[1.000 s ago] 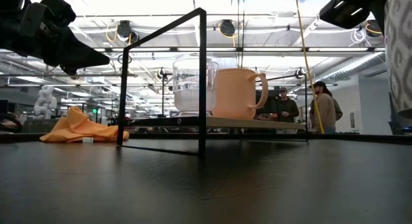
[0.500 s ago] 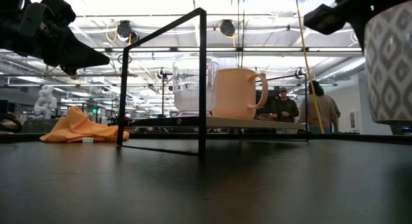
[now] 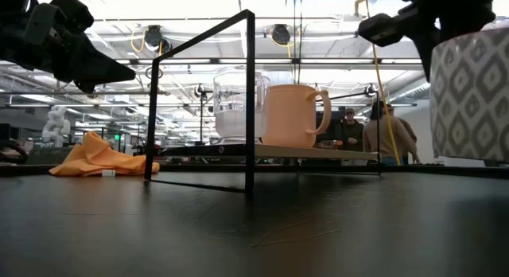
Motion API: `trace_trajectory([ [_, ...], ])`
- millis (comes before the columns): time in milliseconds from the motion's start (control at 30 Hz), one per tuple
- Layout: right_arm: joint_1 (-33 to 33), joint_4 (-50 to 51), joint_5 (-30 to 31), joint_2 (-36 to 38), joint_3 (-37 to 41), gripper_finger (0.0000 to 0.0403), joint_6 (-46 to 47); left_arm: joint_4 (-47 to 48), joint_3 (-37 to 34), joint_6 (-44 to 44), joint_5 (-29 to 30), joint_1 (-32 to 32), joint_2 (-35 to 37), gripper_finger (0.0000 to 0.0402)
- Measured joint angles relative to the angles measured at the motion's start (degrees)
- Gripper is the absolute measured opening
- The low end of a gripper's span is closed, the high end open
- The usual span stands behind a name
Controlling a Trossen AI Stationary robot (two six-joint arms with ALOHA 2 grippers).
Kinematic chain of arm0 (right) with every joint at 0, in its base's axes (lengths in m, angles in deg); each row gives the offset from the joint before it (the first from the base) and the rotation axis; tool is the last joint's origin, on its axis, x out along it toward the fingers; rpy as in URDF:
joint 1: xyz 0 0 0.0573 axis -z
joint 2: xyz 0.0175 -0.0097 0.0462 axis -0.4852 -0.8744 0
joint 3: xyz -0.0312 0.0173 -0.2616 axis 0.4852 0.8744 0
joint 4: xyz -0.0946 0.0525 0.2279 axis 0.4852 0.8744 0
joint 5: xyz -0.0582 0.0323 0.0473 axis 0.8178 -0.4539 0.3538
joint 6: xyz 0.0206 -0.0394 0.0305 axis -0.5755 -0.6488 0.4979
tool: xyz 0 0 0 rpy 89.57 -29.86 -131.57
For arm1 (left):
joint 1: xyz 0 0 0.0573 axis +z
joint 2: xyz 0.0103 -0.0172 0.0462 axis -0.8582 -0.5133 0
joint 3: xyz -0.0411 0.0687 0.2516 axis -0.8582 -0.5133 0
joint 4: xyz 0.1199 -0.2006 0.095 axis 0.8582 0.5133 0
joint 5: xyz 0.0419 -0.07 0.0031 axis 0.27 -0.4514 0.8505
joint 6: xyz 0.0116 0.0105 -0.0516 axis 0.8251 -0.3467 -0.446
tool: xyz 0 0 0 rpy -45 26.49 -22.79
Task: Stack small to large cups/mugs on shelf
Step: Put the gray mug on the shelf
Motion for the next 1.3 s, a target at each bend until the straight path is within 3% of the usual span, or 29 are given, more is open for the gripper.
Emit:
trace_trajectory([
  [767,1.02,-0.43,-0.08,0.74,0.0,0.0012,-3.12,0.02,0.0,-0.25,0.0,0.0,0.01,0.0031],
  [1300,13.11,1.93,-0.06,12.38,0.0,0.0011,-8.72,0.15,0.0,0.35,0.14,0.02,0.0,0.0031],
])
